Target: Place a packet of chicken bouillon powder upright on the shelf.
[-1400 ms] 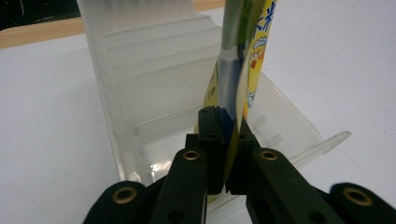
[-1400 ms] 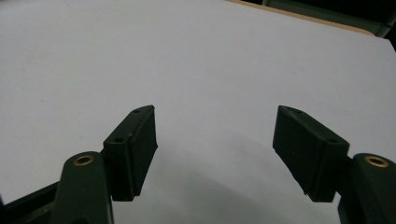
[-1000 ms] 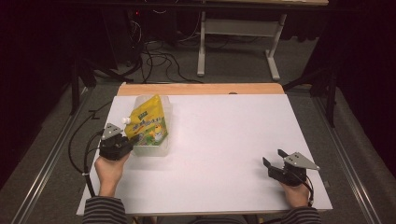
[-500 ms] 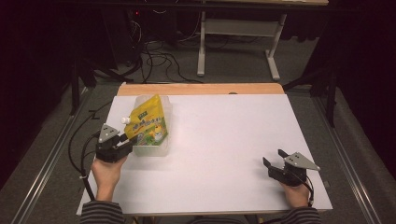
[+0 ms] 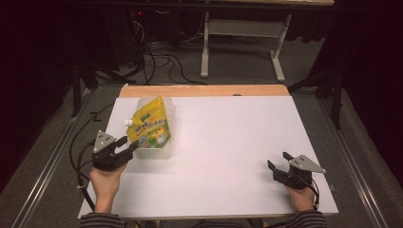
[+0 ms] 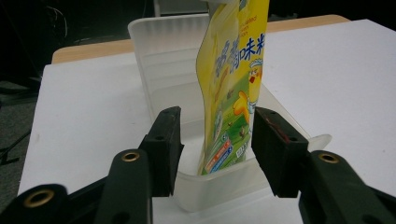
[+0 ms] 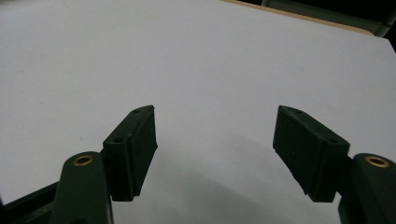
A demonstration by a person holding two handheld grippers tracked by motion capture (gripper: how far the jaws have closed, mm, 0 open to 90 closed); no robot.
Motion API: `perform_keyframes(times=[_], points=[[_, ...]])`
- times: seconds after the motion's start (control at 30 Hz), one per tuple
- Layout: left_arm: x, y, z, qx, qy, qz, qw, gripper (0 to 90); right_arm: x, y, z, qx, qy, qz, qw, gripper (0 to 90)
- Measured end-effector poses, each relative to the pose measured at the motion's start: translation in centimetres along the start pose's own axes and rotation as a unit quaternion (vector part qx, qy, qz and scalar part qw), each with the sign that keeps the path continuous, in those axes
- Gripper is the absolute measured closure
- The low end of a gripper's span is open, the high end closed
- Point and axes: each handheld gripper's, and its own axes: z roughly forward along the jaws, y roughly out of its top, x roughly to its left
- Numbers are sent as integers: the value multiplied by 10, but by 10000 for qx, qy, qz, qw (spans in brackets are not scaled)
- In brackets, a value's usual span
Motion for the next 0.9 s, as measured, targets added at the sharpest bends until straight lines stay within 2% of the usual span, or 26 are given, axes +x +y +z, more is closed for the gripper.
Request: perform_keyframes(times=[0.23,0.67,0.9], points=[[-5,-7,-11,-40,58,-31,10000,512,0,0,0,-3,-6,9,10000,309],[-10,-19,-19,-12,151,-103,9998,499,0,0,0,11,-9,8,10000,309],[-14,-25,-26,-21,186,-102,9998,451,-1,0,1,45,10,32,10000,309]])
